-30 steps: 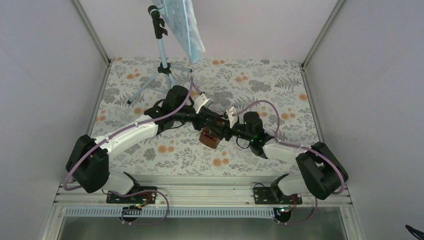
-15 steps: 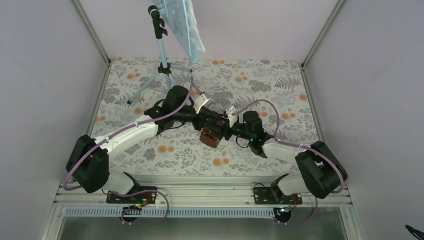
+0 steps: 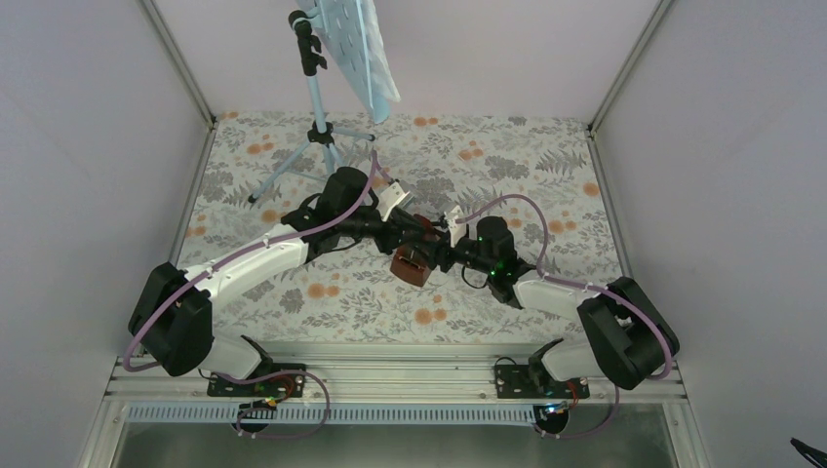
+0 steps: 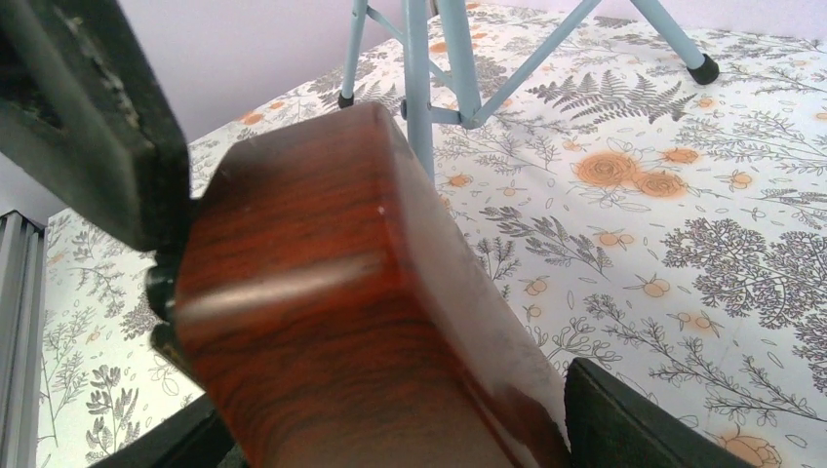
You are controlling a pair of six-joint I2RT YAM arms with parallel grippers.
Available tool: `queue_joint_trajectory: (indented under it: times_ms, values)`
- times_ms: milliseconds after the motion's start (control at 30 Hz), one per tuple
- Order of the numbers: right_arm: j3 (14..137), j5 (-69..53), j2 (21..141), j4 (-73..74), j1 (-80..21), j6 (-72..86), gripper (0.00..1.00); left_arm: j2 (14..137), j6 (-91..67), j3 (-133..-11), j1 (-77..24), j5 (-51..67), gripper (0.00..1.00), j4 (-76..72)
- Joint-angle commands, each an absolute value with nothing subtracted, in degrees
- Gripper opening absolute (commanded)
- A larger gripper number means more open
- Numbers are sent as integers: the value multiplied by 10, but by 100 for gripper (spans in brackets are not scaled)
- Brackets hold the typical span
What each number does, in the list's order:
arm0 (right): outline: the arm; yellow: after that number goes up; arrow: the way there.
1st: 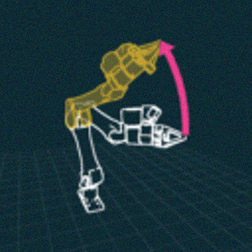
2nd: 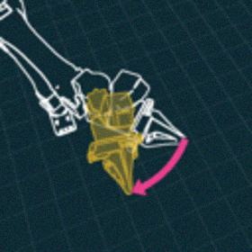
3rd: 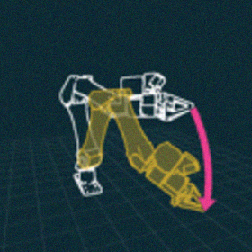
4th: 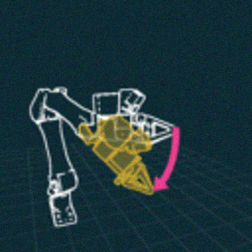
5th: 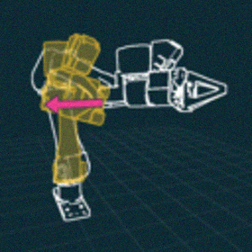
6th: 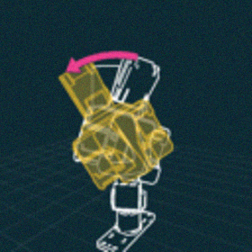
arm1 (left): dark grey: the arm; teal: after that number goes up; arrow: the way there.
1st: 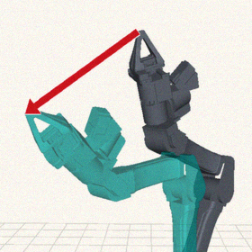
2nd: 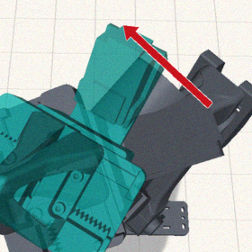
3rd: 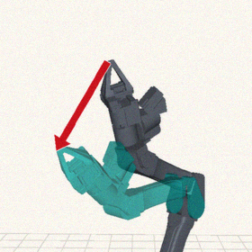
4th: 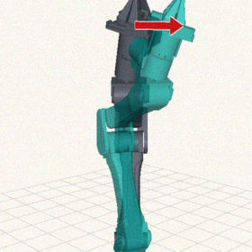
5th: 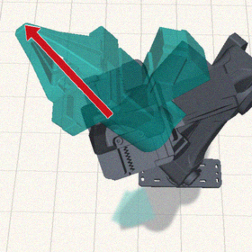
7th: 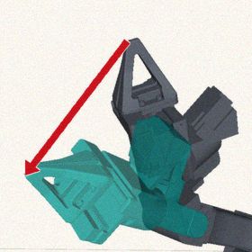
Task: Pack up the instrument practice props
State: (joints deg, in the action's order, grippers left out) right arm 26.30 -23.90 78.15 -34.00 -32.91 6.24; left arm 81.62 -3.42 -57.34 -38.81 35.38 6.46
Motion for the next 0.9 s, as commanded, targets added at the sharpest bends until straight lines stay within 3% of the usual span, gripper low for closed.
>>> queue_joint_trajectory:
  times_ms: [0, 600, 867]
  values:
    - [250, -228, 775, -355, -321, 75, 69, 809, -26, -581, -391, 347, 25, 71]
    - [282, -216, 798, -313, -312, 94, 63, 815, -26, -581, -393, 369, 24, 67]
    - [286, -223, 800, -307, -311, 87, 67, 814, -26, -581, -394, 362, 24, 69]
